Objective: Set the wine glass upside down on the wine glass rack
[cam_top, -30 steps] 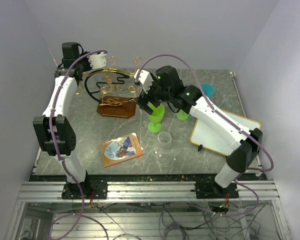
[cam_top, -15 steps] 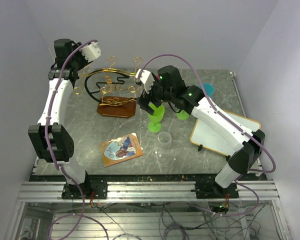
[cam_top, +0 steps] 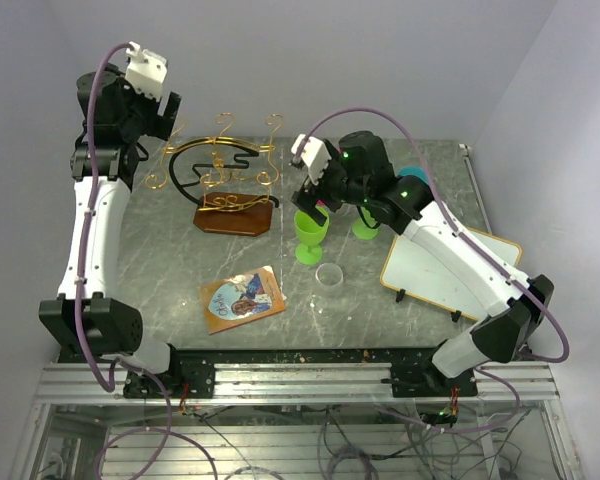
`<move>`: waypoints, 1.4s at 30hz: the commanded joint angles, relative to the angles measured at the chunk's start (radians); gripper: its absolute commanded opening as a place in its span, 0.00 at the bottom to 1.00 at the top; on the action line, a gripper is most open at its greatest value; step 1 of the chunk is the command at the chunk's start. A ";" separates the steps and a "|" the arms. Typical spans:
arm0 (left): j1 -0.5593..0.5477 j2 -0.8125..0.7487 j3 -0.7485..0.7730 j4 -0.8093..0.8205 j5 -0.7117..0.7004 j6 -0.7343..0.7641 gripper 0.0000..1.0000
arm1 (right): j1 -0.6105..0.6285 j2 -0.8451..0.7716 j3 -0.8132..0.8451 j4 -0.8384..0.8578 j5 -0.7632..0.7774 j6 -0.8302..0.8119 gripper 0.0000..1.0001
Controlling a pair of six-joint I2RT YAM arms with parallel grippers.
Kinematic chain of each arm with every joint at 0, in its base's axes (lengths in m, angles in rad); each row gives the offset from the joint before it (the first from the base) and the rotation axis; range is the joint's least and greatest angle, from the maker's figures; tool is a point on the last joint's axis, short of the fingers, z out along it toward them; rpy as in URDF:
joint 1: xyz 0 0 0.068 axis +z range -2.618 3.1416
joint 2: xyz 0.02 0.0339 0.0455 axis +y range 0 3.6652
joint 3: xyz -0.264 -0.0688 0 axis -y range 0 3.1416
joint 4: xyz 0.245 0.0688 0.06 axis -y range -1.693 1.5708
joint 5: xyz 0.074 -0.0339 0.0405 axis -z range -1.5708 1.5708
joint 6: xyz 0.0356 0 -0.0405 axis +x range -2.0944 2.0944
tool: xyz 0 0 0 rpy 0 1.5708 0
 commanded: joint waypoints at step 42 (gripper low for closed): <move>0.040 -0.278 -0.099 -0.219 0.128 -0.251 1.00 | -0.162 0.129 -0.237 0.163 0.038 0.355 0.36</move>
